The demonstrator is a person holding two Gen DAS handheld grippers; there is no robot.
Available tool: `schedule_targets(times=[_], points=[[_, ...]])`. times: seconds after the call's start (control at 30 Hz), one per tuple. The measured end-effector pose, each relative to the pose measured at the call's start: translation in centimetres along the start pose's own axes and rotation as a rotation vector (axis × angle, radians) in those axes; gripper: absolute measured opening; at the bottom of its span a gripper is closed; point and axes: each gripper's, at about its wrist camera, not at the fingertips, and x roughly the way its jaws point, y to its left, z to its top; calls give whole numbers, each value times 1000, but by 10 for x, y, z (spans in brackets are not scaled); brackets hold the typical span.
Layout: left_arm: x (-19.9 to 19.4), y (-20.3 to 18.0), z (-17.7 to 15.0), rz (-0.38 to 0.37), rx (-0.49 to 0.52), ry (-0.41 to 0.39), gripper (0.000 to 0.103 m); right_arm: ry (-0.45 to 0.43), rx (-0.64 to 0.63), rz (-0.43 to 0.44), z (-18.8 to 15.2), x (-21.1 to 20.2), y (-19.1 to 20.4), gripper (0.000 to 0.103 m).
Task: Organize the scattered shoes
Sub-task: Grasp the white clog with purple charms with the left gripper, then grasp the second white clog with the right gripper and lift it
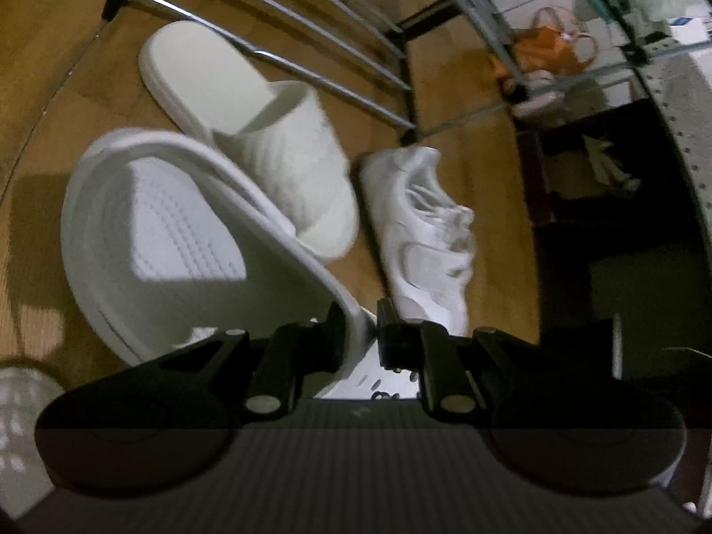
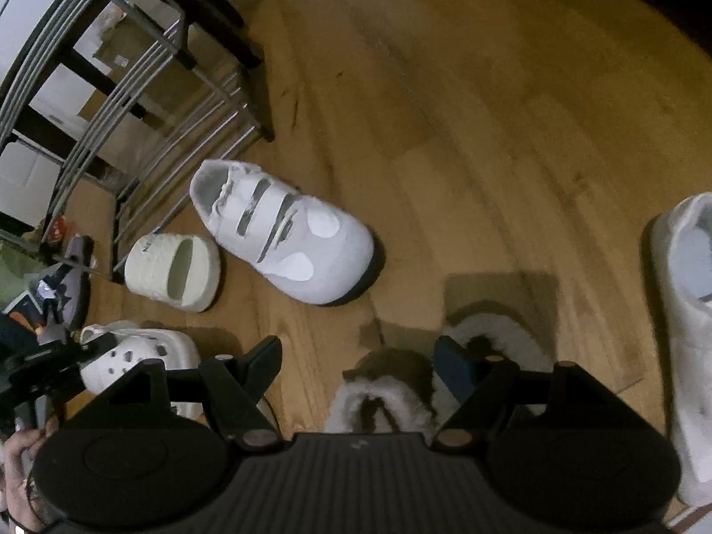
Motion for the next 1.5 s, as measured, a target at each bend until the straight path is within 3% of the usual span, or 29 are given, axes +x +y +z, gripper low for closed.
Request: schedule_targets(times=[0.13, 0.2, 0.27, 0.33, 0.5, 0.53, 0.57, 0.63, 0.7, 0.77, 0.87, 0.93, 1.03, 1.13, 1.17, 1.23, 1.27, 1.4, 1.5], points=[[-30, -20, -36, 7, 51, 65, 12, 44, -20, 68, -3, 16, 16, 76], [-35, -25, -54, 84, 85, 105, 14, 77, -55, 108, -6, 26, 33, 76], [-27, -21, -66, 177, 118, 106, 27, 114, -113, 137, -10, 39, 58, 76], [-26, -15, -73, 213, 117, 65, 32, 152, -178, 151, -17, 51, 83, 76], [-76, -20, -79, 85, 51, -123, 46, 186, -424, 141, -48, 53, 130, 76], [-93, -27, -81, 72, 64, -156, 54, 190, -481, 136, -55, 52, 135, 76], [-105, -33, -84, 82, 81, -188, 67, 197, -539, 131, -63, 51, 140, 76], [-134, -45, -95, 172, 127, -248, 78, 237, -623, 133, -81, 50, 145, 76], [-152, -47, -104, 248, 142, -282, 80, 282, -700, 138, -100, 49, 149, 77], [-169, -37, -115, 292, 102, -310, 80, 304, -739, 124, -117, 54, 153, 88], [-177, -15, -124, 245, 3, -303, 80, 331, -787, 96, -141, 61, 158, 91], [-175, -5, -125, 253, -43, -281, 80, 349, -818, 77, -157, 67, 161, 91], [-167, -3, -125, 275, -40, -251, 80, 365, -804, 73, -170, 78, 166, 91], [-163, -5, -127, 266, -26, -232, 80, 343, -770, 89, -174, 89, 170, 85], [-162, -5, -128, 269, -19, -230, 80, 346, -750, 100, -173, 93, 170, 65], [-160, -5, -131, 288, -2, -231, 80, 378, -613, 128, -160, 94, 158, 61], [-158, -5, -131, 295, 4, -230, 80, 363, -604, 114, -158, 92, 156, 60], [-140, 5, -143, 324, 30, -187, 80, 316, -627, 63, -162, 80, 156, 57], [-126, 8, -145, 341, 20, -141, 80, 282, -659, -7, -165, 66, 157, 49]])
